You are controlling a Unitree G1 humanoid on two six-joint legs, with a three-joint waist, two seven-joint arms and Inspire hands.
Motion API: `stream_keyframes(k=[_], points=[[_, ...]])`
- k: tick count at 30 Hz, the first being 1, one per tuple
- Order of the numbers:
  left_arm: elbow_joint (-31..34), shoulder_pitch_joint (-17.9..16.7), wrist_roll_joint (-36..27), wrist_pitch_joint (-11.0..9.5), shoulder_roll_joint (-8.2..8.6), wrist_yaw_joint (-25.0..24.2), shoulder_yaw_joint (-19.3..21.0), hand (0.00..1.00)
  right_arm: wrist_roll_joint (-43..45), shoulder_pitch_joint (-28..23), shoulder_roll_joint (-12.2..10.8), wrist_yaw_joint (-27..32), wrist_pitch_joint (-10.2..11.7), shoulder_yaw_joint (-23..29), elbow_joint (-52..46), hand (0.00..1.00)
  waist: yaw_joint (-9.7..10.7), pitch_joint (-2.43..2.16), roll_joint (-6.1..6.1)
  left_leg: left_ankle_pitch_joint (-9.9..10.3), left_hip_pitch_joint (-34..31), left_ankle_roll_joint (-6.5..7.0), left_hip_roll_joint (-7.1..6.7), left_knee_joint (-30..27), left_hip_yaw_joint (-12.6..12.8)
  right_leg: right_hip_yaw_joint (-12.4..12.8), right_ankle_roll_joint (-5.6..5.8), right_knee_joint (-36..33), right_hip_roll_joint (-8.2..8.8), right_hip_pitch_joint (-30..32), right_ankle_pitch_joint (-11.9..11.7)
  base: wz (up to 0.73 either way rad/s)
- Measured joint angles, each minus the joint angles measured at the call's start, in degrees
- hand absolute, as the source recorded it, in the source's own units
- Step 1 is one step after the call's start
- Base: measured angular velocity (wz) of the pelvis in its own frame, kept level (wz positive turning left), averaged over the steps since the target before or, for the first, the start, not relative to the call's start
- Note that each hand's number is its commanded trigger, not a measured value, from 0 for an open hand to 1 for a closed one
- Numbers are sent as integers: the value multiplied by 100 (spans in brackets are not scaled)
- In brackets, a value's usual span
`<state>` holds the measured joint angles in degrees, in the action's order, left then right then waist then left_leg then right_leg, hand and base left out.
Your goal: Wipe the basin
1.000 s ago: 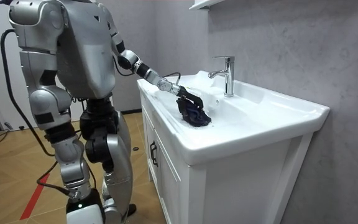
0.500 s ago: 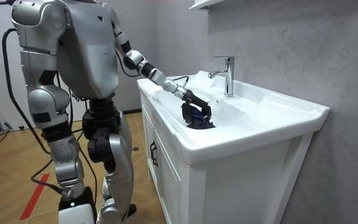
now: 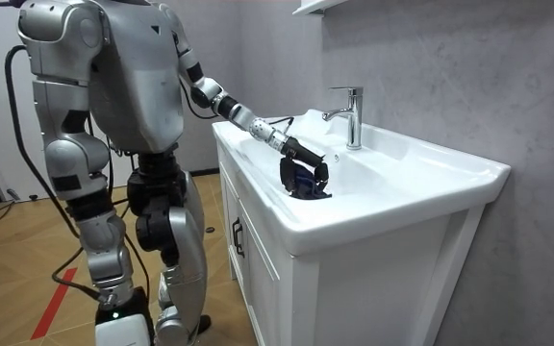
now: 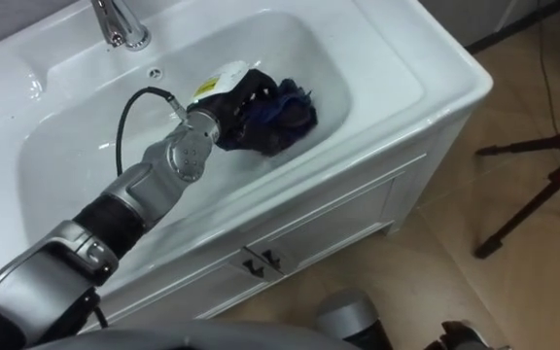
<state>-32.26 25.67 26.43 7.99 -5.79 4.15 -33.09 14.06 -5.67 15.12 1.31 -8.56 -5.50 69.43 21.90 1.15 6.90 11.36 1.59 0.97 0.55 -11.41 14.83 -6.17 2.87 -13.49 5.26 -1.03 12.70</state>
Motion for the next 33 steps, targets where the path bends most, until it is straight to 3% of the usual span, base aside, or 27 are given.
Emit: stream_keyframes(k=[5,24,29,32,33], points=[[211,13,-175,-169,-1,-5,0,100,-7,4,-1,-15,33,11,190,0,44,0,0,0,5,0,1,-1,14,-6,-1,13,-1,-1,0,-1],[158,-4,-59,-180,-106,5,-77,100,2,-151,0,-26,-36,66,54,0,120,12,-13,1,125,-2,1,23,82,118,-3,86,-18,-106,-2,-2],[-456,25,-14,-327,-150,122,80,100,-23,-117,33,-125,-112,75,-78,0,115,42,-55,3,183,-2,1,13,115,213,-16,0,-28,-64,30,-14],[-972,69,317,-448,-191,392,248,100,-75,-114,57,-144,-95,174,-218,0,59,54,-74,4,104,-4,21,11,256,335,-27,-168,-42,158,69,-20],[-1227,124,335,-530,-210,469,403,100,-120,-113,75,-147,-84,176,-281,0,-22,76,-107,4,91,-4,23,13,339,442,-32,-303,-53,280,101,-38]])
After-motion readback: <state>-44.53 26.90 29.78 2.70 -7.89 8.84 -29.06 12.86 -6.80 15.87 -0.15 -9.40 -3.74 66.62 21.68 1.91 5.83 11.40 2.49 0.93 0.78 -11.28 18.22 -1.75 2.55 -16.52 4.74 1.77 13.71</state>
